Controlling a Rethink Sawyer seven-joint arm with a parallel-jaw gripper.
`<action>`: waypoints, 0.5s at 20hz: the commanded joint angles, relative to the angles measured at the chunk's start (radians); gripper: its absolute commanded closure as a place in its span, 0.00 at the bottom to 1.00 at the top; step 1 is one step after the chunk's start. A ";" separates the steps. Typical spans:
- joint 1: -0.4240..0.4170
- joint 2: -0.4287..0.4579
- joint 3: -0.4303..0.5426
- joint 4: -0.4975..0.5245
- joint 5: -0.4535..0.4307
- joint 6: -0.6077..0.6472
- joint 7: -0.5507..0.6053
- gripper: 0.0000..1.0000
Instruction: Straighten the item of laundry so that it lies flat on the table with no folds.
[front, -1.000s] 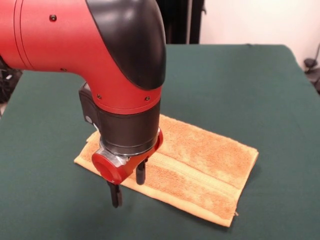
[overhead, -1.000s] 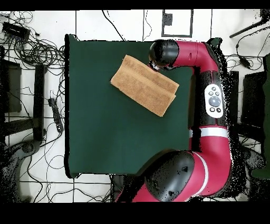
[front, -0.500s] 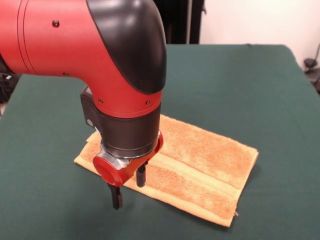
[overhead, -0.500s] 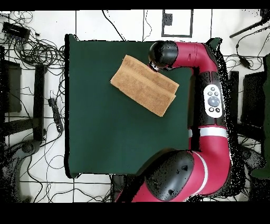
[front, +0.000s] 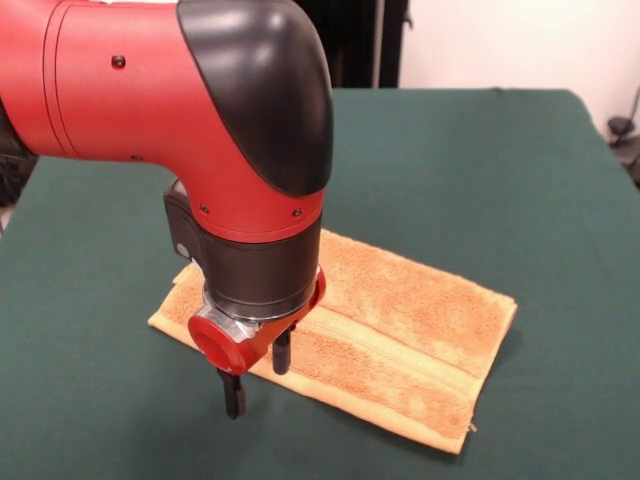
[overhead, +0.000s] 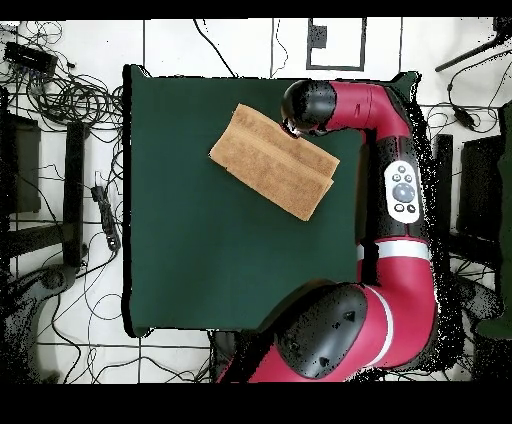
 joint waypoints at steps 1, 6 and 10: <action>0.040 0.019 0.006 0.143 -0.033 -0.080 -0.166 0.00; 0.041 0.007 -0.002 0.159 -0.029 -0.083 -0.155 0.00; 0.044 -0.002 -0.009 0.174 -0.030 -0.090 -0.134 0.00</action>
